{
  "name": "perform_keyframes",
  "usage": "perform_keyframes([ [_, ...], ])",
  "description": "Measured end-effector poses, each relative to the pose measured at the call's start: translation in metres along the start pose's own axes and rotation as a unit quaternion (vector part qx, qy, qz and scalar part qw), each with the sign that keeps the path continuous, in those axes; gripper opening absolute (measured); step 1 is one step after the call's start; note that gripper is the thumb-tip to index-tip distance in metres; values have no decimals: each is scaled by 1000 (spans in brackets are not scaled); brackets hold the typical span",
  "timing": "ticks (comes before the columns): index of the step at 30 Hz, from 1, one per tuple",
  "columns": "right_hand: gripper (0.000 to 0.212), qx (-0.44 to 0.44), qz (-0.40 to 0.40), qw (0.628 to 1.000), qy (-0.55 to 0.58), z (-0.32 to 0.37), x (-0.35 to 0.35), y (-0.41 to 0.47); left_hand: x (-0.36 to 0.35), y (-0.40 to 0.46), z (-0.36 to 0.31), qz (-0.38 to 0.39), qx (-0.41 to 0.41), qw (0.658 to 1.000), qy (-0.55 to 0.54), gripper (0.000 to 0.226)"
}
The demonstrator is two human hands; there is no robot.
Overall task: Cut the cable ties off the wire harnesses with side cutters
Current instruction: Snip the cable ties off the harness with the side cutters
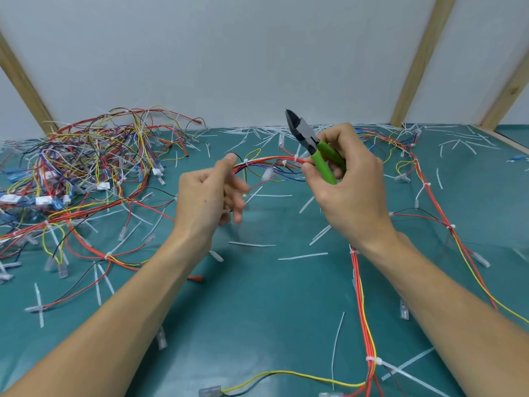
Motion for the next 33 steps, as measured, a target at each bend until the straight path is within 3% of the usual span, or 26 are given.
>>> perform_keyframes([
  [3,24,21,-2,999,-28,3,0,-2,-4,1,-8,69,-54,991,-100,28],
  [6,25,38,6,999,-36,6,-3,-5,-7,1,-9,126,-28,983,-134,33],
  [9,27,48,4,998,-41,9,-4,-7,-12,-2,-5,152,3,985,-87,41],
  [16,25,44,-12,998,-32,8,-5,-9,-12,-5,9,134,55,989,42,40],
  [24,30,91,56,994,-33,14,-12,-13,-9,-3,17,70,165,981,-70,38],
  [28,29,109,84,989,-55,13,-16,-14,-5,0,15,81,139,986,-52,31],
  [33,24,92,69,992,-58,5,-12,-7,-3,1,11,51,41,996,-59,27],
])
Point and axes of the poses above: each hand's wrist, its own y-axis towards the middle knuckle, its own x-axis out of the back of the hand, z = x × y, the point moved 3 cm from there along y, towards the middle knuckle, and after that the axes turned 14 degrees about -y, right-handed, at the moved point
